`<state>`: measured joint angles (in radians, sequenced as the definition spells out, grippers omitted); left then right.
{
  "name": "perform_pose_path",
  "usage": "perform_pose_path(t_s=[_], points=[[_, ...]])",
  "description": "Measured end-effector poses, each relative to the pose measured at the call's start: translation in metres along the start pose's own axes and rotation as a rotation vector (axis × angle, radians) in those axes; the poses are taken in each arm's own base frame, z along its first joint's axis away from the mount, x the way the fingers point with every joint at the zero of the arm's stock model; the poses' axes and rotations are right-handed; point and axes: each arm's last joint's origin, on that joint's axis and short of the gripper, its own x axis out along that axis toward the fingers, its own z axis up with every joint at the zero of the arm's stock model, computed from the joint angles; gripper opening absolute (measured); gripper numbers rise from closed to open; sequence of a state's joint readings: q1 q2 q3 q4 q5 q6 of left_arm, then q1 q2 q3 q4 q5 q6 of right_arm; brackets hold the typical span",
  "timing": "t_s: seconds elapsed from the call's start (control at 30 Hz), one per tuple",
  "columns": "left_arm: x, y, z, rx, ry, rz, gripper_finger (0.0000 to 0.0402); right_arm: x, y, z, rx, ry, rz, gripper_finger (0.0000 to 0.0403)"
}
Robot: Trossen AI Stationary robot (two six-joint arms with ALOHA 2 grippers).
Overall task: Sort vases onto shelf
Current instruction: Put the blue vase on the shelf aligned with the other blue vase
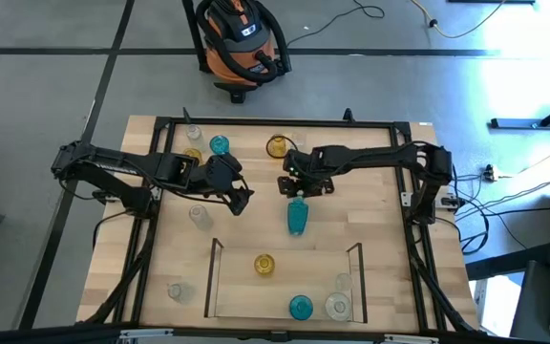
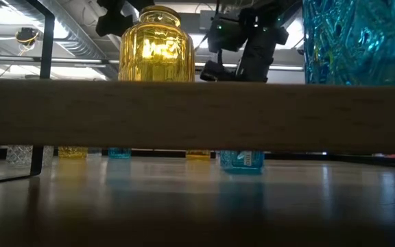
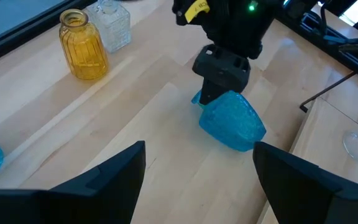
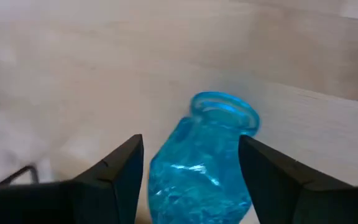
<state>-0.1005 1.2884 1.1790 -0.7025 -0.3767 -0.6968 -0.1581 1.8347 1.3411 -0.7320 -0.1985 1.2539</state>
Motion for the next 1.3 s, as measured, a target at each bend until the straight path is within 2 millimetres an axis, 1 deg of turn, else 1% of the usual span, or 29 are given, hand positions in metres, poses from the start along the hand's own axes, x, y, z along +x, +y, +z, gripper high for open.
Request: perform_pose_path(t_s=[0.17,0.27,0.4,0.57,0.67,0.73,0.8,0.93,1.0,1.13,1.3], points=[[0.000,0.000,0.000,0.000,0.000,0.000,0.0289,0.001,0.002,-0.006,0.063,-0.043,-0.017,0.0216],[0.000,0.000,0.000,0.000,0.000,0.000,0.0289,0.007,0.001,-0.005,0.093,-0.040,-0.032,0.0215],[0.000,0.000,0.000,0.000,0.000,0.000,0.0289,0.023,-0.001,-0.003,0.132,0.002,-0.066,0.0215],[0.000,0.000,0.000,0.001,0.001,0.001,0.0289,0.043,-0.002,0.004,0.172,-0.010,-0.073,0.0214],[0.000,0.000,0.000,0.001,0.002,0.000,0.0289,0.049,0.001,0.006,0.158,-0.016,-0.049,0.0199],[0.000,0.000,0.000,0.001,0.002,-0.001,0.0289,0.051,0.001,0.007,0.144,-0.020,-0.046,0.0174],[0.000,0.000,0.000,0.001,0.002,-0.001,0.0289,0.050,0.003,0.007,0.105,-0.029,-0.033,0.0146],[0.000,0.000,0.000,0.001,0.002,-0.001,0.0289,0.049,0.007,0.003,0.008,-0.032,-0.009,0.0146],[0.000,0.000,0.000,0.001,0.002,-0.001,0.0289,0.044,0.009,-0.001,-0.026,-0.082,-0.004,0.0146],[0.000,0.000,0.000,0.001,0.002,-0.002,0.0289,0.028,0.016,-0.011,-0.105,-0.194,0.021,0.0146],[0.000,0.000,0.000,0.001,0.002,-0.002,0.0289,0.006,0.023,-0.029,-0.203,-0.274,0.053,0.0145]])
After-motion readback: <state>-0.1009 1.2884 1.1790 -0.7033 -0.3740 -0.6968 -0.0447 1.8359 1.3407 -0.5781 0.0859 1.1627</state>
